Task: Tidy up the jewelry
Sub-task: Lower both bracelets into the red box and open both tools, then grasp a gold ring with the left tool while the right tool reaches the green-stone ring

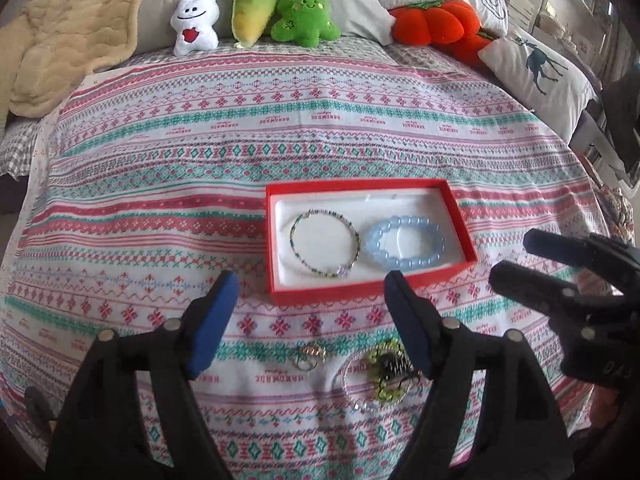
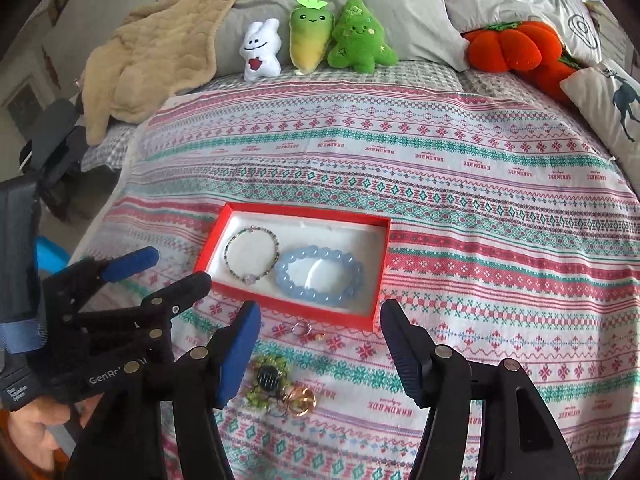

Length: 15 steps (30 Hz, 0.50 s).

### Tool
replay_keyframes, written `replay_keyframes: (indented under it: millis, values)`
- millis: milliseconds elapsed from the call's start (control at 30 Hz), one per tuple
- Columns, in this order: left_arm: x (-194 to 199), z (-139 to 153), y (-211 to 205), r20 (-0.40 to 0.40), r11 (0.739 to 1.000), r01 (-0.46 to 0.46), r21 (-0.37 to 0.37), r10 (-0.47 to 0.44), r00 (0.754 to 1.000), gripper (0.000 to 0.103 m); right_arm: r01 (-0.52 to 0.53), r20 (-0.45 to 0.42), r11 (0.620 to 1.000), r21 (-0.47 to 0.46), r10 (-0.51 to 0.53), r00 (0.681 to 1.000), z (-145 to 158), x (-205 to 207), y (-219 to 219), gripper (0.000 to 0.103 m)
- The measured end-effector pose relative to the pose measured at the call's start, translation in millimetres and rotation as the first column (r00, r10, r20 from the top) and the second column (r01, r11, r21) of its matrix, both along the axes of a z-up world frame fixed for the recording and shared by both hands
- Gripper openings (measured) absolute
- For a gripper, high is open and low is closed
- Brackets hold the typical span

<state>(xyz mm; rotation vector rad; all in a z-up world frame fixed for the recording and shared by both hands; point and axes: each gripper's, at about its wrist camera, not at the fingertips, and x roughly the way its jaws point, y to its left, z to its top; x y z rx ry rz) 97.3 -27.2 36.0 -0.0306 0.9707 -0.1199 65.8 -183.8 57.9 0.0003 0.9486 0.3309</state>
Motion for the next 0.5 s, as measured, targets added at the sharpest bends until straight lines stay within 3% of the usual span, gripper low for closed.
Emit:
replay_keyframes:
  millis: [267,500]
  values:
    - [-23,-12,18,-0.104,0.999,-0.028,-0.025,0.025,0.994,0.084,0.01,-0.026,1.0,-0.007,-0.011,1.0,-3,-23,-1,0.075]
    - [-32,-30,34,-0.179,0.996,-0.055,-0.077,0.04,0.983,0.085,-0.008,-0.031,0.995,-0.101,0.005,1.0,-21,-34,6,0.076]
